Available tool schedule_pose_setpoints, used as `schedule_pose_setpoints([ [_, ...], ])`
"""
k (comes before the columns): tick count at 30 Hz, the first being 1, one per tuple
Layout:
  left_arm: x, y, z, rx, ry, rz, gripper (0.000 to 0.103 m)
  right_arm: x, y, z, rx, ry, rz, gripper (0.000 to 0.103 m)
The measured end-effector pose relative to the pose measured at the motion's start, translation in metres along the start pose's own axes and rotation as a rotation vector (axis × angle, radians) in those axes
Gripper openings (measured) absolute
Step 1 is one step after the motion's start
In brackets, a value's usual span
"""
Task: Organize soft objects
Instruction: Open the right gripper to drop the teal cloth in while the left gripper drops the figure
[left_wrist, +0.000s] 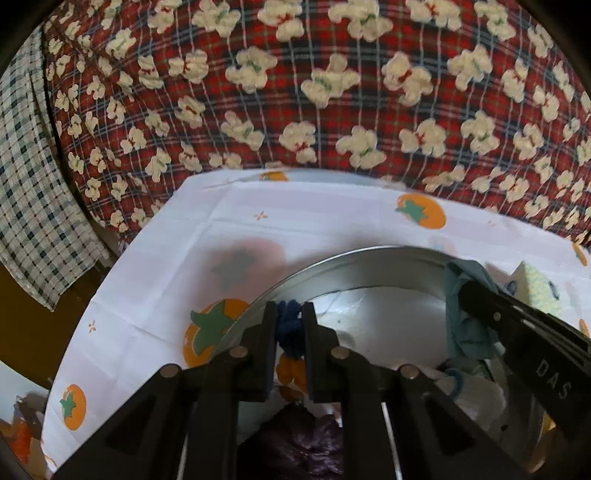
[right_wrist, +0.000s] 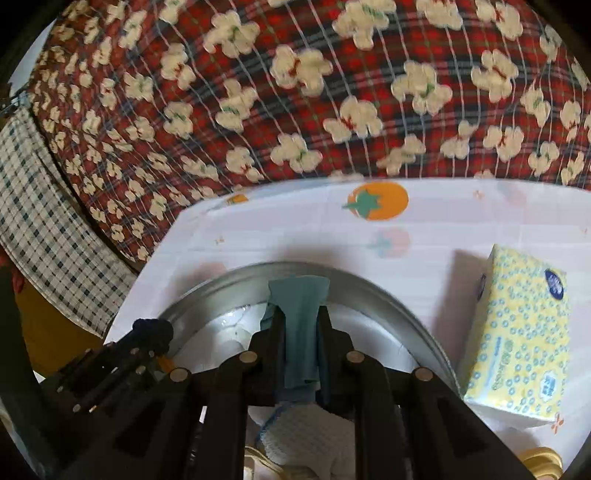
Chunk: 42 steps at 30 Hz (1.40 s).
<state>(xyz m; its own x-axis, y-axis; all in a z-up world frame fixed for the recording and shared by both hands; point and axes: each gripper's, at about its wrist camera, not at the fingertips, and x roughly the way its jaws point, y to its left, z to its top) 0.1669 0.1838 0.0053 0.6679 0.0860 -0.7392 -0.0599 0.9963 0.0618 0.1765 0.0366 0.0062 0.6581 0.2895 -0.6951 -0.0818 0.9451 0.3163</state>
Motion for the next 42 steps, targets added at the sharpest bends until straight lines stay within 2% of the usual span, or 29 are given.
schedule_pose_setpoints([
  [2,0.007,-0.004,0.001,0.03,0.035,0.007,0.011,0.006,-0.001,0.0,0.0,0.028,-0.015,0.017],
  [4,0.016,-0.008,0.0,0.06,0.086,-0.006,0.016,0.011,-0.002,-0.001,0.01,0.056,0.017,0.017],
  [5,0.02,-0.011,0.0,0.082,0.114,-0.012,0.03,0.012,-0.002,-0.002,0.013,0.063,0.033,0.017],
  [6,0.026,-0.016,-0.003,0.113,0.147,-0.002,0.06,0.013,-0.001,-0.002,0.013,0.074,0.044,0.021],
  [8,0.031,-0.023,-0.005,0.159,0.185,0.025,0.09,0.013,0.001,-0.003,0.017,0.089,0.05,0.043],
  [9,0.029,-0.026,-0.006,0.176,0.184,0.011,0.095,0.011,0.001,-0.004,0.03,0.091,0.048,0.067],
  [10,0.027,-0.026,-0.007,0.175,0.175,0.004,0.096,0.008,0.001,-0.005,0.048,0.082,0.036,0.075],
  [11,0.025,-0.024,-0.006,0.153,0.171,-0.014,0.099,0.005,0.0,-0.005,0.061,0.072,0.031,0.077],
  [14,0.023,-0.017,-0.007,0.095,0.185,-0.027,0.099,-0.004,-0.003,-0.006,0.09,0.053,0.088,0.077],
  [17,0.016,-0.016,-0.008,0.082,0.166,-0.018,0.099,-0.012,-0.002,-0.01,0.086,0.035,0.087,0.077],
  [20,-0.001,-0.016,-0.011,0.081,0.093,-0.005,0.1,-0.025,-0.001,-0.018,0.061,-0.017,0.083,0.077],
  [23,-0.023,-0.014,-0.016,0.084,-0.012,0.026,0.102,-0.04,-0.001,-0.032,0.02,-0.099,0.075,0.077],
  [26,-0.043,-0.013,-0.029,0.069,-0.138,0.063,0.102,-0.058,-0.003,-0.05,-0.014,-0.23,0.061,0.077],
  [28,-0.051,-0.013,-0.037,0.061,-0.197,0.069,0.102,-0.067,-0.002,-0.063,-0.051,-0.316,0.038,0.078],
  [30,-0.057,-0.014,-0.045,0.055,-0.245,0.063,0.102,-0.071,-0.001,-0.069,-0.076,-0.363,0.013,0.078],
  [34,-0.075,-0.013,-0.057,0.026,-0.377,0.152,0.102,-0.08,-0.006,-0.08,-0.071,-0.451,-0.002,0.082],
  [38,-0.081,-0.009,-0.065,-0.006,-0.409,0.09,0.102,-0.088,-0.009,-0.086,-0.074,-0.512,-0.012,0.082],
  [42,-0.083,-0.006,-0.08,-0.055,-0.453,0.064,0.102,-0.091,-0.008,-0.094,-0.108,-0.55,-0.006,0.082],
])
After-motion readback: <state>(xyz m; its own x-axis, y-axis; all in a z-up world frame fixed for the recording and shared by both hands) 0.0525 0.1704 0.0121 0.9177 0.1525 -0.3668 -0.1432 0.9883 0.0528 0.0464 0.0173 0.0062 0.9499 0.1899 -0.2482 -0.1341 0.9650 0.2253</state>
